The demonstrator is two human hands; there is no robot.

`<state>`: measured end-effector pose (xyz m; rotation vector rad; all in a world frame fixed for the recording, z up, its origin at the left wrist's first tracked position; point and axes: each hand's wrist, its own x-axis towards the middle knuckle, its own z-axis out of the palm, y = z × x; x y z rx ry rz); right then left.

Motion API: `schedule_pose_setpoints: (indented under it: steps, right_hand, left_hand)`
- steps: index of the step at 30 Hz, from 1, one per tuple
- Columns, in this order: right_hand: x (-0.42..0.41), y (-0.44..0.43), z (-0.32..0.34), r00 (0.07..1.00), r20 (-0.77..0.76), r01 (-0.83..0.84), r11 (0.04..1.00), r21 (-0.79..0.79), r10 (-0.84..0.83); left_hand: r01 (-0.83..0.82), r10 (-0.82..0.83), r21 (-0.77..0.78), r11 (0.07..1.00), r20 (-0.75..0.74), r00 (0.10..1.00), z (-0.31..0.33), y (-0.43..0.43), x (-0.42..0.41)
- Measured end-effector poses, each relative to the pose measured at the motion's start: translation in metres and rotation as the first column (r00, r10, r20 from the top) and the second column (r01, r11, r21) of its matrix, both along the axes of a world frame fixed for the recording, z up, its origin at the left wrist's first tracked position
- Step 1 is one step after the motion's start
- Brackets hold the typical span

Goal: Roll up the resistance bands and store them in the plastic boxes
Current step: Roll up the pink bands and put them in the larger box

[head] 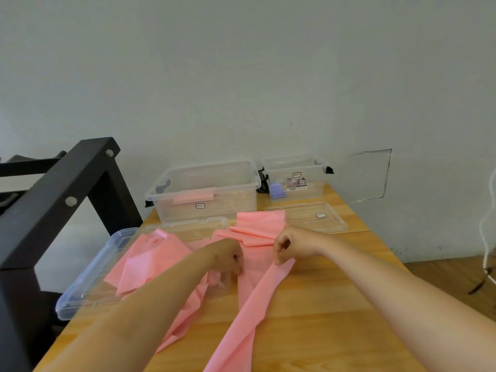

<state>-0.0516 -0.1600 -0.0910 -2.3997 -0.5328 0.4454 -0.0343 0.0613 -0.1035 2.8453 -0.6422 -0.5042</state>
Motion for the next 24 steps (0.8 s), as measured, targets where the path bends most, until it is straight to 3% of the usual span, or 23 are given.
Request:
schedule_pose_setpoints:
  steps: [3, 6, 8, 12, 16, 24]
  right_hand:
    - [0.002, -0.005, 0.004, 0.997, 0.043, 0.07, 0.997, 0.03, -0.071]
    - [0.008, -0.012, 0.019, 0.969, 0.118, 0.209, 0.975, 0.071, -0.217]
    - [0.012, -0.018, 0.039, 0.942, 0.155, 0.271, 0.947, 0.17, -0.297]
    - [0.027, -0.021, 0.097, 0.882, 0.214, 0.281, 0.835, 0.474, -0.419]
    - [0.034, -0.019, 0.159, 0.807, 0.242, 0.256, 0.689, 0.679, -0.539]
    - [0.022, -0.027, 0.262, 0.746, 0.192, 0.174, 0.465, 0.868, -0.638]
  left_hand:
    - [-0.051, 0.058, -0.083, 0.995, 0.084, 0.995, 0.017, 0.009, 0.008]
    - [-0.081, 0.117, -0.143, 0.986, 0.267, 0.957, 0.047, 0.019, 0.016]
    - [-0.124, 0.207, -0.272, 0.954, 0.304, 0.93, 0.073, 0.025, 0.023]
    - [-0.112, 0.317, -0.514, 0.851, 0.33, 0.889, 0.139, 0.021, 0.034]
    - [-0.013, 0.388, -0.739, 0.674, 0.338, 0.857, 0.212, 0.004, 0.033]
    - [0.127, 0.41, -0.884, 0.45, 0.33, 0.85, 0.312, -0.007, 0.016]
